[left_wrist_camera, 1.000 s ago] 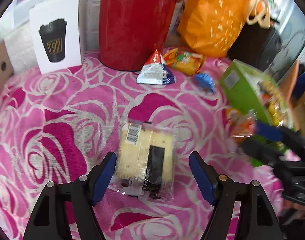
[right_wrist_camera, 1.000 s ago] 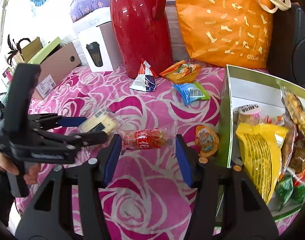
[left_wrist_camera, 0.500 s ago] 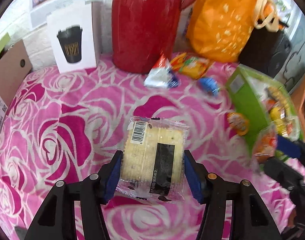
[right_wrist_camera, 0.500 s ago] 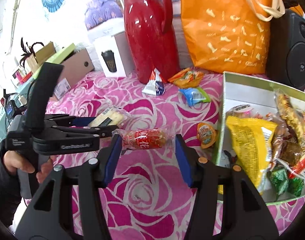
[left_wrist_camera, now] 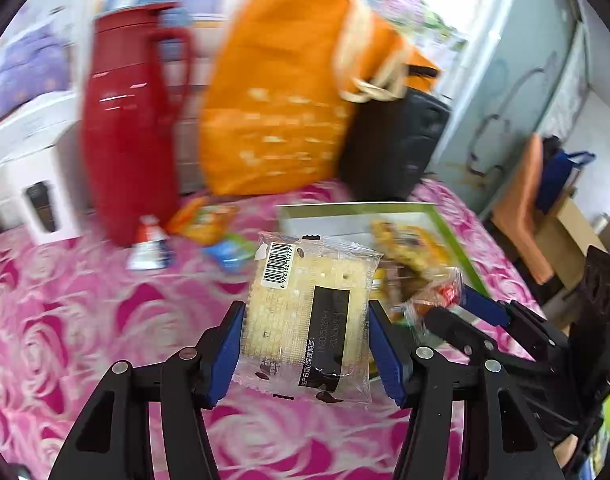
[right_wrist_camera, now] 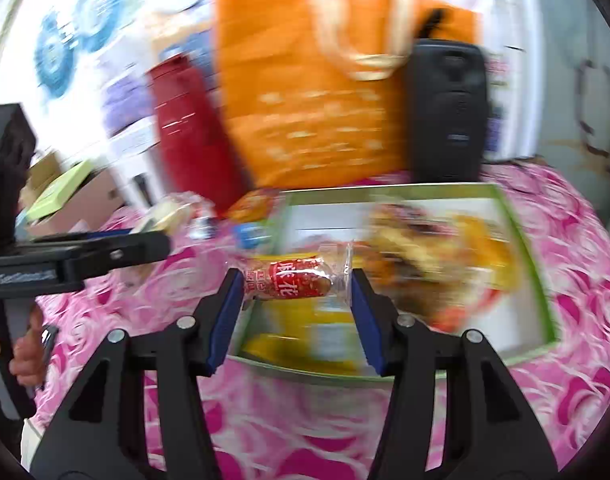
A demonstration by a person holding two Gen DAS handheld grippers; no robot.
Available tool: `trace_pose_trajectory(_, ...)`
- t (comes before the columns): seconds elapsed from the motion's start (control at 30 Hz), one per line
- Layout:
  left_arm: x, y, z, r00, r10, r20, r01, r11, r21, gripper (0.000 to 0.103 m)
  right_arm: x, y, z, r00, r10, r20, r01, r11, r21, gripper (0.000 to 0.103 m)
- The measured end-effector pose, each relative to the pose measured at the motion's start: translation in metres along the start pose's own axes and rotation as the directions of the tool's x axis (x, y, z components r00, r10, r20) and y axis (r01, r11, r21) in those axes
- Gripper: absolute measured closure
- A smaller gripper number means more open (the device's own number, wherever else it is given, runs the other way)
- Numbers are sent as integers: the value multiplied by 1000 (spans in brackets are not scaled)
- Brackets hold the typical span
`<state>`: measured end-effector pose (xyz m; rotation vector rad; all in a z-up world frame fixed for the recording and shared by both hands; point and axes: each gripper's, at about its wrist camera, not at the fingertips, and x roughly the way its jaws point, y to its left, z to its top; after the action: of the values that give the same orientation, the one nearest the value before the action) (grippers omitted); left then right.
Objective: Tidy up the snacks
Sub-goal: 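Carry both items into the green box and open both tools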
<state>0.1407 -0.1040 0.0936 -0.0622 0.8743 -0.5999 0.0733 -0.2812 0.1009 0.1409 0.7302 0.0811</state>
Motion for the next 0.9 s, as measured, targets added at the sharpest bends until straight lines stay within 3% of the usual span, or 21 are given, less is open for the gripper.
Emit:
trace_pose_trajectory(0.07,10,-17,2,1000,-30,-8,30,999,15,43,-11,-29,-4,998,-69,12,68,997,40,48)
trace_pose_trajectory(0.27,45,-66,1,994,-96,-46,99,992,78,43,-30,-90,-15,986,-165,12,162,975,151,48)
trace_pose_trajectory(0.6,92,-94,-7,989,-88,-123,101,989,106,42,-17,-129,-24,981,-193,-18,193,961,199,44)
trace_pose_trajectory(0.63,91,-95,-9,991,-81,-108,93,990,110,41,-14,-129,-24,982,-186,-25,187,965,184,33)
trace_pose_trajectory(0.67,89,-94,-10,993,-73,-94,83,990,114,32,-12,-128,-25,983,-181,-30,184,968,171,16)
trace_pose_trajectory(0.7,88,-93,-10,995,-57,-82,66,991,118,25,-11,-126,-26,983,-184,-26,186,970,157,10)
trace_pose_trajectory(0.73,84,-91,-9,998,-20,-65,28,993,118,13,-11,-125,-27,982,-190,-19,191,970,150,7)
trace_pose_trajectory(0.9,71,-76,-6,998,53,-21,-51,994,97,12,-9,-122,-28,979,-201,-36,204,967,154,2)
